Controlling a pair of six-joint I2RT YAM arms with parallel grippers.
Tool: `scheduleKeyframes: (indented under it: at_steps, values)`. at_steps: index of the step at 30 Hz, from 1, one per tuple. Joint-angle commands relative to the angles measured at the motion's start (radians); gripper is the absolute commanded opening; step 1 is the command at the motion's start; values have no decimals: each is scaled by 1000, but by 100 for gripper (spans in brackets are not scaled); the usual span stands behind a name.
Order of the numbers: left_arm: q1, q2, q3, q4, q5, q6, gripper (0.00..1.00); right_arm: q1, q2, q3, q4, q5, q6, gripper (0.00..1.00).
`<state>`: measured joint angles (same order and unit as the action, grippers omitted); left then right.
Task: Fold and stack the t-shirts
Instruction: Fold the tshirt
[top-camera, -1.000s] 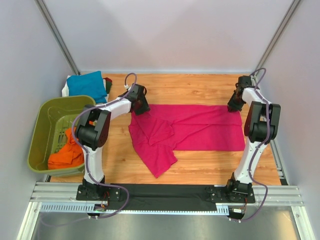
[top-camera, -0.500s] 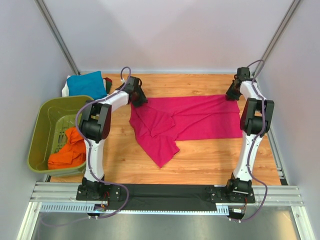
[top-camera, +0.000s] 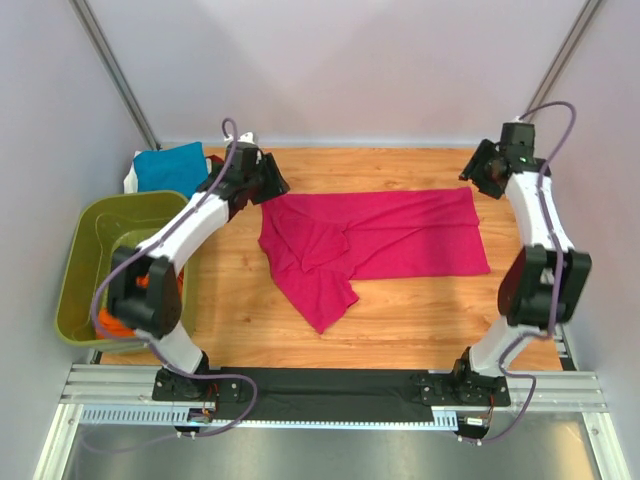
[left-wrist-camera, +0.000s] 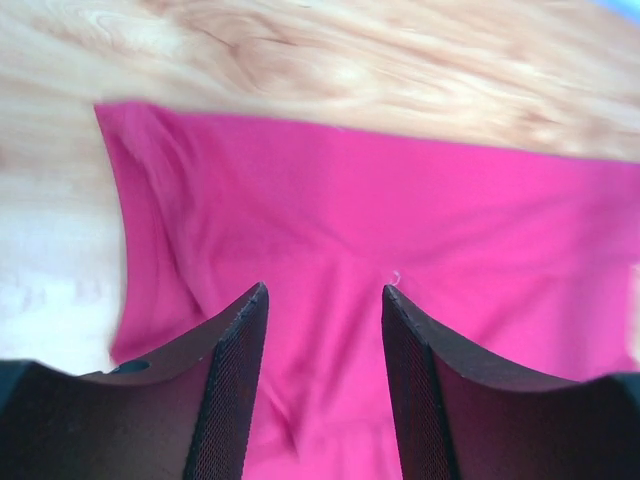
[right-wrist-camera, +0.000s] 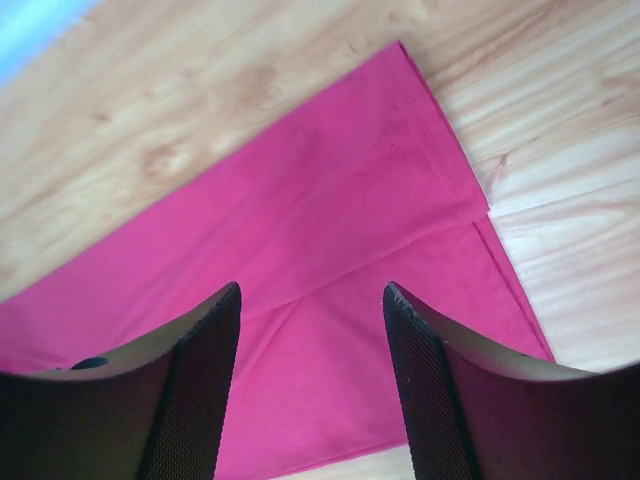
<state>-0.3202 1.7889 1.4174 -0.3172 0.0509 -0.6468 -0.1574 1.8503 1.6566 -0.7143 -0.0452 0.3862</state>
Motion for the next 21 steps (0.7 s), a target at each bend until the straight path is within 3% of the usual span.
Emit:
scheduleKeyframes:
  at_steps: [1, 6, 10, 21]
  values:
    - [-39, -216, -179, 9, -48, -58, 57, 4, -212, -207, 25, 34, 45, 61]
    - [-52, -417, -492, 29, -100, -184, 57, 2, -377, -463, 13, 126, 94, 60]
    - [-53, -490, -607, 36, -94, -215, 57, 2, -451, -606, 18, 189, 121, 61]
    - [-57, -364, -696, 147, -37, -243, 52, -18, -378, -755, 95, 272, 158, 57]
